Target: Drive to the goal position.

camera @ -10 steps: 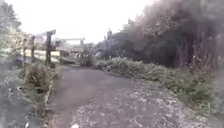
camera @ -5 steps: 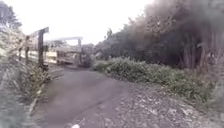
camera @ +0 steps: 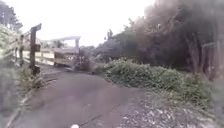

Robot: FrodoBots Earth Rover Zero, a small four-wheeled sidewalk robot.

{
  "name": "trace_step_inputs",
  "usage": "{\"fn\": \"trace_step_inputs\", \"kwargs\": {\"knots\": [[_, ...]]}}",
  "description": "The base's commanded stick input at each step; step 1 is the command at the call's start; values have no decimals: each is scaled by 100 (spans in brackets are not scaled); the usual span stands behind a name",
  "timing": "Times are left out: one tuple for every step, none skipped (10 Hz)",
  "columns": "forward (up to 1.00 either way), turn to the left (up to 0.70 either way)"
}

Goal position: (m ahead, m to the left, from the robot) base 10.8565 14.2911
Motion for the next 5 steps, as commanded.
{"fn": "trace_step_inputs", "kwargs": {"knots": [[70,35],[70,35],[70,35],[70,35],[70,35]]}}
